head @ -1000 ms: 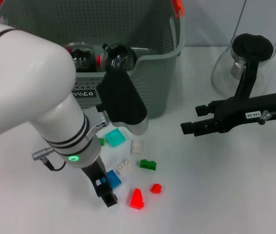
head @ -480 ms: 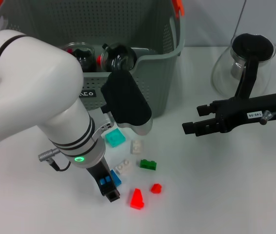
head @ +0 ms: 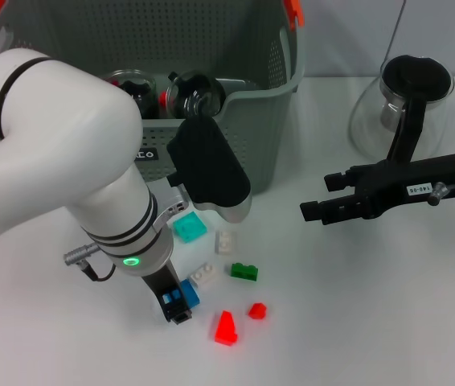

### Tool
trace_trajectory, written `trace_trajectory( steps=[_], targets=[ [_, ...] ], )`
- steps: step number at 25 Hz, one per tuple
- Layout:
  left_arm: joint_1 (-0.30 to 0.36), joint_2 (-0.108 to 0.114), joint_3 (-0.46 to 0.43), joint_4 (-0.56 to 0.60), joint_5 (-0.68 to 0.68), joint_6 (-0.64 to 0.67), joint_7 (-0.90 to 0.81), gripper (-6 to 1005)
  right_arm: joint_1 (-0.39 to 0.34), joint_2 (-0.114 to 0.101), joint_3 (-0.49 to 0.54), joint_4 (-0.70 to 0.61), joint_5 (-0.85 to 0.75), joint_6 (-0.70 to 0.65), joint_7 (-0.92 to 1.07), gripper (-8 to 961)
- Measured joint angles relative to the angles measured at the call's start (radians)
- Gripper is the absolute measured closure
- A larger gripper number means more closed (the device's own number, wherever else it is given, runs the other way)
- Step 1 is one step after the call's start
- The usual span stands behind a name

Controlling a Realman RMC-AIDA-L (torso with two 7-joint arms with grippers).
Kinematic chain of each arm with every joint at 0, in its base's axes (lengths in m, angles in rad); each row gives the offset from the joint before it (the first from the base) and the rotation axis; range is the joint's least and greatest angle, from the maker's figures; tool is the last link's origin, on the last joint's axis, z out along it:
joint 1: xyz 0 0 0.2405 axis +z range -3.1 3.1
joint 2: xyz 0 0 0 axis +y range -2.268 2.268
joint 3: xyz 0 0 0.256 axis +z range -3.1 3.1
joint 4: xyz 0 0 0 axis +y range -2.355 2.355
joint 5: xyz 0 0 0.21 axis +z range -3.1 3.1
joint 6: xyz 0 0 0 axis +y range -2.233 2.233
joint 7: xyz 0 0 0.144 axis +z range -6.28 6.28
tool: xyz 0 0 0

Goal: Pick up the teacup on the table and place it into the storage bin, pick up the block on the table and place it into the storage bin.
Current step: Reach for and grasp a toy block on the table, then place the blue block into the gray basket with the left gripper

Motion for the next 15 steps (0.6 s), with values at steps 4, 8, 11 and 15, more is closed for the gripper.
trace_trajectory(
  steps=[4, 8, 11, 15],
  targets=[
    [0.0, 0.001, 0.006, 0.005, 0.006, 0.006, -0.001, 535, -0.002, 0.0, 0.0, 0.0, 0.0, 0.0, 0.0, 26],
    [0.018, 0.002, 0.009, 0.05, 0.008, 0.021, 0.008, 582, -0.003, -0.001, 0.0, 0.0, 0.0, 0.0, -0.002, 25],
    [0.056, 0.002, -0.007, 0.166, 0.011, 0.091, 0.01, 600, -0.003, -0.002, 0.0, 0.0, 0.0, -0.001, -0.002, 25],
    [0.109, 0.002, -0.121, 0.445, -0.077, 0.307, 0.037, 578, -0.002, -0.003, 0.0, 0.0, 0.0, -0.006, -0.002, 26]
  ],
)
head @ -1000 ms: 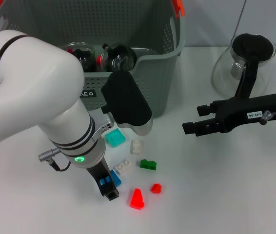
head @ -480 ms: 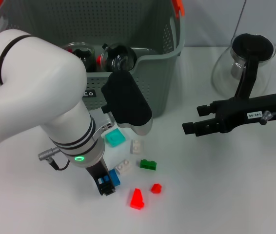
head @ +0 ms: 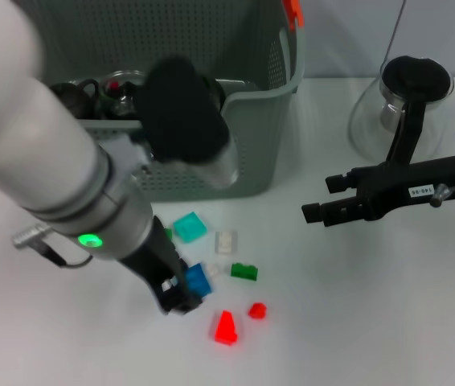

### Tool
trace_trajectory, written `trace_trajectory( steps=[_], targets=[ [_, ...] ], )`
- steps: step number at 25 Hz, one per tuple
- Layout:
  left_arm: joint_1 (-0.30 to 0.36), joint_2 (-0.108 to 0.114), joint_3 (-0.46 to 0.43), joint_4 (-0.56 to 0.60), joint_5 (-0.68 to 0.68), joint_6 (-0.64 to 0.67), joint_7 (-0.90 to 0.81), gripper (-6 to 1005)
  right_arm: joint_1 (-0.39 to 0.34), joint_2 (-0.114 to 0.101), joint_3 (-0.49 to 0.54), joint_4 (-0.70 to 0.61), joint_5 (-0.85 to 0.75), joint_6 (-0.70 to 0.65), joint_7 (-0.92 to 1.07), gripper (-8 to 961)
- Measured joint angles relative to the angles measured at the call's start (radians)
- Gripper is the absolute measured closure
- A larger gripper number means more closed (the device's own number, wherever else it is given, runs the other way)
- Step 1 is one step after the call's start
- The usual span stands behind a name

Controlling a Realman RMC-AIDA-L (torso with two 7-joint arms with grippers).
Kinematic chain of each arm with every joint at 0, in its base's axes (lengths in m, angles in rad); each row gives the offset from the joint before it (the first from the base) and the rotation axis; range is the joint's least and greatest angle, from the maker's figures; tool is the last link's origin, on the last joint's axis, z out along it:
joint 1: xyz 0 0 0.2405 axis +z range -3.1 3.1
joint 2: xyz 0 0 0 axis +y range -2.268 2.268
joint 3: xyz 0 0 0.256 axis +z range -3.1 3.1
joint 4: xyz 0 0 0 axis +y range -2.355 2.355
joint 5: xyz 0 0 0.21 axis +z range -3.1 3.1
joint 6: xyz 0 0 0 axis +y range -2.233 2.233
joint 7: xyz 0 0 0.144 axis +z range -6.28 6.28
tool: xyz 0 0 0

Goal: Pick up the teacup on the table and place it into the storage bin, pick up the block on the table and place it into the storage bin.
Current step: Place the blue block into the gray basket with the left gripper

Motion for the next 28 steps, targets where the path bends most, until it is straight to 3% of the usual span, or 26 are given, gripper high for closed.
trace_trajectory(
  steps=[4, 8, 11, 14, 20, 24, 28],
  targets=[
    [-0.01, 0.005, -0.207, 0.252, -0.215, 0.131, 0.026, 557, 0.0, 0.0, 0.0, 0.0, 0.0, 0.001, -0.001, 26],
    [-0.091, 0.006, -0.399, 0.265, -0.26, 0.034, 0.096, 536, 0.0, 0.007, -0.004, 0.001, 0.0, 0.005, -0.008, 26],
    [-0.172, 0.024, -0.497, 0.117, -0.241, -0.126, 0.125, 520, 0.001, 0.009, -0.006, 0.001, 0.0, -0.001, -0.009, 26],
    [-0.27, 0.073, -0.54, -0.131, -0.184, -0.307, 0.121, 504, 0.002, 0.011, -0.008, 0.001, 0.0, -0.002, -0.01, 26],
    [-0.362, 0.105, -0.58, -0.475, -0.082, -0.555, 0.105, 472, 0.006, 0.012, -0.008, 0.001, 0.0, -0.003, -0.012, 25],
    [-0.371, 0.112, -0.592, -0.548, -0.062, -0.628, 0.104, 451, 0.008, 0.012, -0.008, 0.0, 0.0, -0.004, -0.014, 25],
    [-0.356, 0.111, -0.605, -0.489, -0.07, -0.577, 0.105, 430, 0.008, 0.012, -0.009, 0.0, 0.0, -0.005, -0.015, 25]
  ],
)
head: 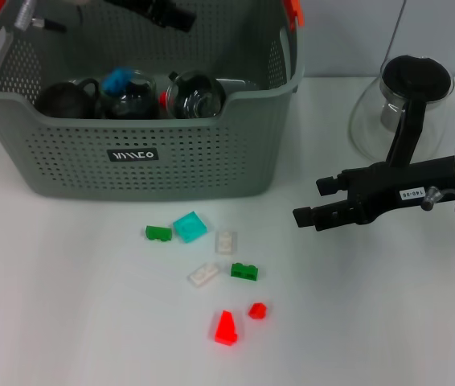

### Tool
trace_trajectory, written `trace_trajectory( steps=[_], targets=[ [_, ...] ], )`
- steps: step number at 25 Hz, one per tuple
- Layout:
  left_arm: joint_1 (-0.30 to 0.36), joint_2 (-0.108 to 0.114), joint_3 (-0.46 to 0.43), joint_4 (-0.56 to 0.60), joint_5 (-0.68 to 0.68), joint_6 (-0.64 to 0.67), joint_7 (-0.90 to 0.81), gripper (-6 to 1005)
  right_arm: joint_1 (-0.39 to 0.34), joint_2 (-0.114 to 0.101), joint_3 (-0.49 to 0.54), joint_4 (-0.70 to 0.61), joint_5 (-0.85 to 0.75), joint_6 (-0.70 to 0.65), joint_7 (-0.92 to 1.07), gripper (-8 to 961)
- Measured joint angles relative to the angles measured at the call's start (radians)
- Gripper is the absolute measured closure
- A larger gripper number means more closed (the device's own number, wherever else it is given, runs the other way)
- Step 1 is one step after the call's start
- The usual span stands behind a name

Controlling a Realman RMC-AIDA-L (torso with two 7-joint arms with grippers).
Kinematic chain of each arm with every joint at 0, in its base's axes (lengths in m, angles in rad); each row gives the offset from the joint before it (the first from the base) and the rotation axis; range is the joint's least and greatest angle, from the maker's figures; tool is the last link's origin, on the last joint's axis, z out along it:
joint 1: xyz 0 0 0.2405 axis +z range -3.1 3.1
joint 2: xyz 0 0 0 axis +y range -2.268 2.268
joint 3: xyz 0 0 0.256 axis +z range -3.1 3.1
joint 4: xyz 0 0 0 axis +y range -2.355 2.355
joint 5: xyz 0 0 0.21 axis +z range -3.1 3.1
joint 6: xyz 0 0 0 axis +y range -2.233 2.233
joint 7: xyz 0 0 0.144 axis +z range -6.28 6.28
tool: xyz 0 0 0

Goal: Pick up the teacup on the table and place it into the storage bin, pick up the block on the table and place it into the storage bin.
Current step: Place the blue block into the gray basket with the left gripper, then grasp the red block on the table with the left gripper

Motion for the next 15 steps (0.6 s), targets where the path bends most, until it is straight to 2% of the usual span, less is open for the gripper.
trace_trajectory(
  steps=[2, 6, 9, 10, 11, 15],
  targets=[
    [0.016, -0.008, -0.015, 0.073, -0.032, 0.08, 0.007, 419, 0.0, 0.0, 0.0, 0.0, 0.0, 0.0, -0.001, 25],
    [0.105, -0.046, -0.021, 0.332, -0.234, 0.368, 0.111, 258, 0.001, -0.002, 0.0, 0.001, 0.0, -0.001, -0.002, 26],
    [0.198, -0.092, 0.011, 0.508, -0.367, 0.613, 0.219, 116, -0.002, -0.003, 0.0, 0.001, 0.0, 0.0, -0.002, 26],
    [0.23, -0.104, 0.045, 0.55, -0.382, 0.685, 0.242, 53, -0.003, -0.004, 0.0, 0.001, 0.0, 0.001, -0.002, 25],
    [0.246, -0.106, 0.068, 0.563, -0.385, 0.703, 0.246, 53, -0.005, -0.004, -0.001, 0.001, 0.0, 0.003, -0.002, 25],
    [0.372, -0.105, 0.309, 0.591, -0.356, 0.74, 0.265, 52, -0.008, -0.006, 0.003, 0.003, 0.0, 0.005, -0.004, 26]
  ],
)
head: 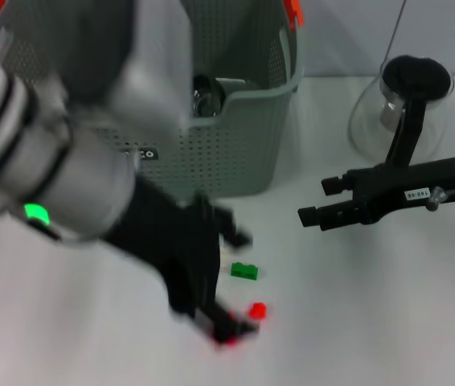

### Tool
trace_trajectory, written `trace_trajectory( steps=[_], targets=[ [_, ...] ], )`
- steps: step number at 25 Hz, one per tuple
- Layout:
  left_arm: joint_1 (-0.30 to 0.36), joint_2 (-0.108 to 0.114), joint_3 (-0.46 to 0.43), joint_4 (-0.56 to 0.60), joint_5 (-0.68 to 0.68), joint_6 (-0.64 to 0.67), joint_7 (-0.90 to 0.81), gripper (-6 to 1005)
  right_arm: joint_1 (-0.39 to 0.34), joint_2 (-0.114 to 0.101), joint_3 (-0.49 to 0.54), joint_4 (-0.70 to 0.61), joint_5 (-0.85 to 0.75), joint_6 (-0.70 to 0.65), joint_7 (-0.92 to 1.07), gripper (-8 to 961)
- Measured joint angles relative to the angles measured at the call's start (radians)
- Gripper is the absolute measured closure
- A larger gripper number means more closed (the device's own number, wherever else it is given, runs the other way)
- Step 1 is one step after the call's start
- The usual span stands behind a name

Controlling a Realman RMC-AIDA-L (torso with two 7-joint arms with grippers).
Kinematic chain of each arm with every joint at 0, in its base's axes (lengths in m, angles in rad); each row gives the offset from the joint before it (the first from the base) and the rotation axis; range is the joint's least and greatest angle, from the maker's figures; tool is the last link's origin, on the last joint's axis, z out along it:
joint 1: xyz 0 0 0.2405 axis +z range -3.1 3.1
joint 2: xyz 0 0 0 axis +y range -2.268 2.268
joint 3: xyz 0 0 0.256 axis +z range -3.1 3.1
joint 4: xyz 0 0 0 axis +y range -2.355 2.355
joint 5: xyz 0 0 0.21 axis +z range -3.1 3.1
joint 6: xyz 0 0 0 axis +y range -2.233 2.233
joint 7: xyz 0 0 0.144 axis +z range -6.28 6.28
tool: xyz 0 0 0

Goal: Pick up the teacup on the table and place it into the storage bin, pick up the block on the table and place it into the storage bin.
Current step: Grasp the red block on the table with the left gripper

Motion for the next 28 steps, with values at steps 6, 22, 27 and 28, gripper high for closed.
trace_trajectory(
  steps=[6, 22, 27, 28],
  targets=[
    [0.018, -0.008, 0.227, -0.114, 0.14, -0.1, 0.028, 52, 0.001, 0.002, -0.001, 0.008, 0.0, 0.003, -0.01, 26],
    [-0.118, -0.006, 0.478, -0.428, 0.334, -0.387, 0.048, 53, 0.005, 0.008, -0.003, 0.008, 0.0, 0.0, -0.007, 26],
    [-0.148, -0.008, 0.496, -0.481, 0.335, -0.417, 0.039, 75, 0.004, 0.009, -0.002, 0.008, 0.0, -0.001, -0.007, 25],
    [-0.151, -0.008, 0.498, -0.486, 0.335, -0.419, 0.036, 87, 0.004, 0.009, -0.002, 0.008, 0.0, -0.001, -0.007, 25]
  ],
)
